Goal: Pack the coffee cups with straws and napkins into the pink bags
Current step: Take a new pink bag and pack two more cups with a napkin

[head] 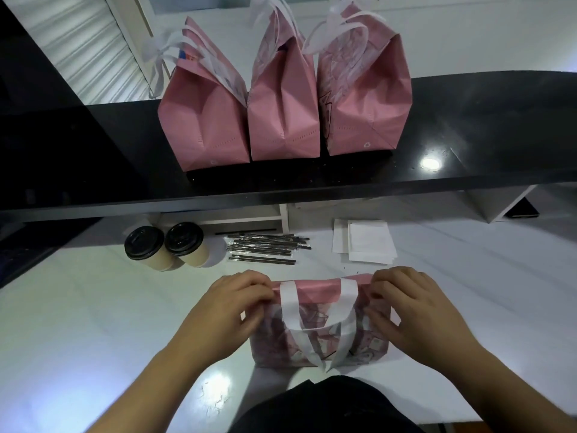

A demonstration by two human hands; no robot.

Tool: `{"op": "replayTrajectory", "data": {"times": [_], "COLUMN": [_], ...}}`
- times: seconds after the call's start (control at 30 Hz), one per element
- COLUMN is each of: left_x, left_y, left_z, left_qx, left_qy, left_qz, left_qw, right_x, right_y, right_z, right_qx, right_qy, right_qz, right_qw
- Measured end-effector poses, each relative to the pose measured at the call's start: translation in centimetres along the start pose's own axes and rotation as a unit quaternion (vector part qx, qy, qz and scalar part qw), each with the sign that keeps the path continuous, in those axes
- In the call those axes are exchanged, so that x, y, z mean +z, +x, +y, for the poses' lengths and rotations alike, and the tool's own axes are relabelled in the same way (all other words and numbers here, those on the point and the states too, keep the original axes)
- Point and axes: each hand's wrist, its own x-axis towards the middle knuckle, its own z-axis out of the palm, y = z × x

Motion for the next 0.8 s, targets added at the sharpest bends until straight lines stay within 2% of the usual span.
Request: {"op": "replayTrajectory", "data": {"times": [0.13,0.23,0.33,0.47,0.63,0.8], "left_x": [0.3,0.0,-0.7,-1.1,-0.5,0.8], "left_y": [0.3,0.8,1.5,3.2,5.8,7.2], "left_z": [0.6,0.9,1.3,1.8,3.6,6.3], "left_qx": [0.023,0.03,0.006,-0.037,-0.01,0.032], "left_qy": [0.035,0.048,0.038,0.005,0.067,0.158], "left_qz": [0.012,-0.01,-0.04,-0.063,-0.099,-0.077], "left_qw": [0.999,0.998,0.998,0.997,0.993,0.984], "right_x": [0.2,-0.1,-0.7,-1.3,-1.1,-0.5], "right_y": [0.3,1.0,1.7,3.0,5.1,6.1], "right_z": [-0.4,-0.6,-0.7,-1.4,-2.7,-3.7], "right_qx": [0.014,0.025,0.034,0.005,-0.004,-0.001], "right_qy": [0.0,-0.005,0.011,0.019,0.017,0.01], "right_qz": [0.012,-0.015,-0.041,-0.091,-0.114,-0.136], "right_qw": [1.0,1.0,0.999,0.996,0.993,0.991]}}
